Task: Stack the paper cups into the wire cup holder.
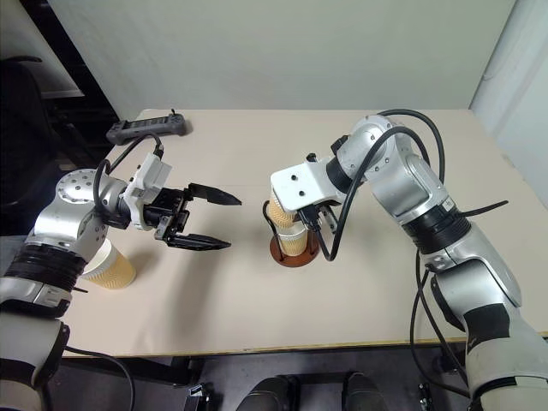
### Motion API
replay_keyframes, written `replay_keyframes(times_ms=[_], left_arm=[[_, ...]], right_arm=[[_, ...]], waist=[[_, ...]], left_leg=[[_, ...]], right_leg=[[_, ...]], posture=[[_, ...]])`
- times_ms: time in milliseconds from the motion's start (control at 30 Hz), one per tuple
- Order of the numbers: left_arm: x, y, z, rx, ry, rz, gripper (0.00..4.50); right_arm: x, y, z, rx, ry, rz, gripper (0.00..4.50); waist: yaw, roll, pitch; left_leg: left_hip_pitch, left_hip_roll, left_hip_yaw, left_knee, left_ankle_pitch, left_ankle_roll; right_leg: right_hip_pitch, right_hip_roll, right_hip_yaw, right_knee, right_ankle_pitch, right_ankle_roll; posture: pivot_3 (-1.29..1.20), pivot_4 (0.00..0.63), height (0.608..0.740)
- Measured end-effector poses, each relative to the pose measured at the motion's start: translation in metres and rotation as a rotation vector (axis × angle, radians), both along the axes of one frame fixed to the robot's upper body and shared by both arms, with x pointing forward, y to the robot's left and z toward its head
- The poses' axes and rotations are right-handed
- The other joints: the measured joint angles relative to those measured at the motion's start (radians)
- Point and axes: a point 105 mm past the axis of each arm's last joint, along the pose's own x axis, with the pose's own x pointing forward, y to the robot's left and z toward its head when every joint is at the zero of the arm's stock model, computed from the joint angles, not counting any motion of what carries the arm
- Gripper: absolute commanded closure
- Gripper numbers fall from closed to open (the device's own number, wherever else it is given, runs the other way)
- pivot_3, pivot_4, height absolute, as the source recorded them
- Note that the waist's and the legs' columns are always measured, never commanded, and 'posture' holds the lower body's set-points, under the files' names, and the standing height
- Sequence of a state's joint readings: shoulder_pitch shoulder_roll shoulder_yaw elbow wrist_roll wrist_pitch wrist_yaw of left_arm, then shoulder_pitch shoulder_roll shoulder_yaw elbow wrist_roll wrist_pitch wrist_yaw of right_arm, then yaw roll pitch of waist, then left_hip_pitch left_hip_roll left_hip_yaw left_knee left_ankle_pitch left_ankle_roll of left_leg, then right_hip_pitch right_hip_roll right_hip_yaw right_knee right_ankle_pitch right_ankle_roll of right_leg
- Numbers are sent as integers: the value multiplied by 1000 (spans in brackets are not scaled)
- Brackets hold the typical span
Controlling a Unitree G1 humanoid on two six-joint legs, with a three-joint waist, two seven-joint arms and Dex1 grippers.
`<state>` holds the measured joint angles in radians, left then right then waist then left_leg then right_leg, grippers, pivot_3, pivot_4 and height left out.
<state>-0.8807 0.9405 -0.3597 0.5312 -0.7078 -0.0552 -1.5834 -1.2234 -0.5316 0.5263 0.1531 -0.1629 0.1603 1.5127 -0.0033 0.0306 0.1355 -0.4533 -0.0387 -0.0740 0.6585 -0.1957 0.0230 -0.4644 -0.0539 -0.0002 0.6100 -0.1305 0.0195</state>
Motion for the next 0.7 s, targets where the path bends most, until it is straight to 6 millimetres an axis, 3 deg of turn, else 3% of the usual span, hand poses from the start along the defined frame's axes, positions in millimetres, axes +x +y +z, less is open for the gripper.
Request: replay_keyframes(times_ms=[300, 700], left_arm=[[0, 0, 0, 0, 10, 1, 0], [0, 0, 0, 0, 12, 1, 0]], right_arm=[[0, -3, -1, -25, -7, 6, 4465], [-1, 1, -1, -13, 3, 3, 306]], waist=[[0, 0, 0], [0, 0, 0]], left_leg=[[0, 0, 0, 0, 0, 0], [0, 0, 0, 0, 0, 0]], right_leg=[[0, 0, 0, 0, 0, 0], [0, 0, 0, 0, 0, 0]], posture=[[0, 150, 740], [0, 150, 740]])
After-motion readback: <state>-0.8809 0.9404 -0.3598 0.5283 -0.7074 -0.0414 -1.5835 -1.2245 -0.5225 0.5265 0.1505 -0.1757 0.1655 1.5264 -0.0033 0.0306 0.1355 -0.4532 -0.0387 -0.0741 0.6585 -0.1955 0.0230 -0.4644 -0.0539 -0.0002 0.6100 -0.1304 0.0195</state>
